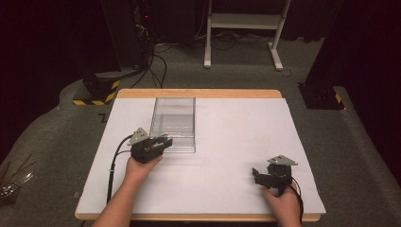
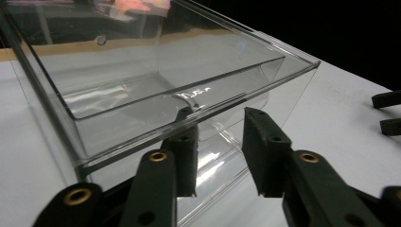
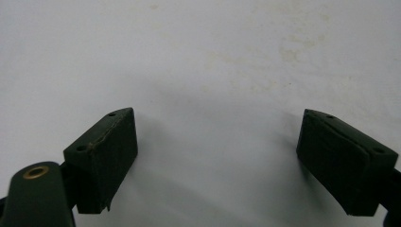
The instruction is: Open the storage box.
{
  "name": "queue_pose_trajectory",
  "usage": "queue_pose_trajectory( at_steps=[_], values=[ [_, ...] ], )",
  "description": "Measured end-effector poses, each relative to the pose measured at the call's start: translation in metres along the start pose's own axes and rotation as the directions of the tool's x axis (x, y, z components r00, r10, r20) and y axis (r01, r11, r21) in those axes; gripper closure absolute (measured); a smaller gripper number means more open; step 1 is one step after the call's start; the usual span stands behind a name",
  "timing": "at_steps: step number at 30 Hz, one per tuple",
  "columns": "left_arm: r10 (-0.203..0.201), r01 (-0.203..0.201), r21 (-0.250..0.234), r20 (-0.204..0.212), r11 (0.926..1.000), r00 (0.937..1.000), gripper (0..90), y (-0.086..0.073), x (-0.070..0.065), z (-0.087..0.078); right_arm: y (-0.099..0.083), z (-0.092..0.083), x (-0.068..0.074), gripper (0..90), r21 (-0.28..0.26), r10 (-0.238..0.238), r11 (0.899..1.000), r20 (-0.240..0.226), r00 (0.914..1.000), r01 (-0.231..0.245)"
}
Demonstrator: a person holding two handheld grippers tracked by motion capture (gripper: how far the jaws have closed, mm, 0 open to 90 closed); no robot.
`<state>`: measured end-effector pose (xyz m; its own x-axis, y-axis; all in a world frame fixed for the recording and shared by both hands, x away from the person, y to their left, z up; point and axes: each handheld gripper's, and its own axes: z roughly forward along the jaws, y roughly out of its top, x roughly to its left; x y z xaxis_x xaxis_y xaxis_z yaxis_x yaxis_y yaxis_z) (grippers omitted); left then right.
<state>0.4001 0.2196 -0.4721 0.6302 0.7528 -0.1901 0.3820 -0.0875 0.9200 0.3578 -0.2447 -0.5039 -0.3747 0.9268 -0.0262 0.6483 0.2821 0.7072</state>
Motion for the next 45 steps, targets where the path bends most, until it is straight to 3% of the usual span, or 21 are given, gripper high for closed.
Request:
queue_pose_trajectory(
  at_steps=[8, 17, 35, 45],
  values=[
    [0.012, -0.011, -0.024, 0.039, 0.9996, 0.9992, 76.2, -0.005, 0.007, -0.004, 0.000, 0.000, 0.000, 13.4, 0.000, 0.000, 1.000, 0.000, 1.0000, 0.000],
    [0.017, -0.015, -0.039, 0.049, 0.9991, 0.9986, 80.8, -0.008, 0.009, -0.008, 0.000, 0.000, 0.000, 13.4, 0.000, 0.000, 1.000, 0.000, 1.0000, 0.000],
    [0.015, -0.011, -0.053, 0.075, 0.9985, 0.9970, 74.6, -0.012, 0.011, -0.002, 0.000, 0.000, 0.000, 13.6, -0.003, -0.004, 1.000, 0.002, 1.0000, 0.004],
    [0.028, -0.018, -0.074, 0.124, 0.9971, 0.9918, 78.9, -0.014, 0.018, -0.003, 0.000, 0.000, 0.000, 13.6, -0.002, -0.004, 1.000, 0.002, 1.0000, 0.004]
  ],
)
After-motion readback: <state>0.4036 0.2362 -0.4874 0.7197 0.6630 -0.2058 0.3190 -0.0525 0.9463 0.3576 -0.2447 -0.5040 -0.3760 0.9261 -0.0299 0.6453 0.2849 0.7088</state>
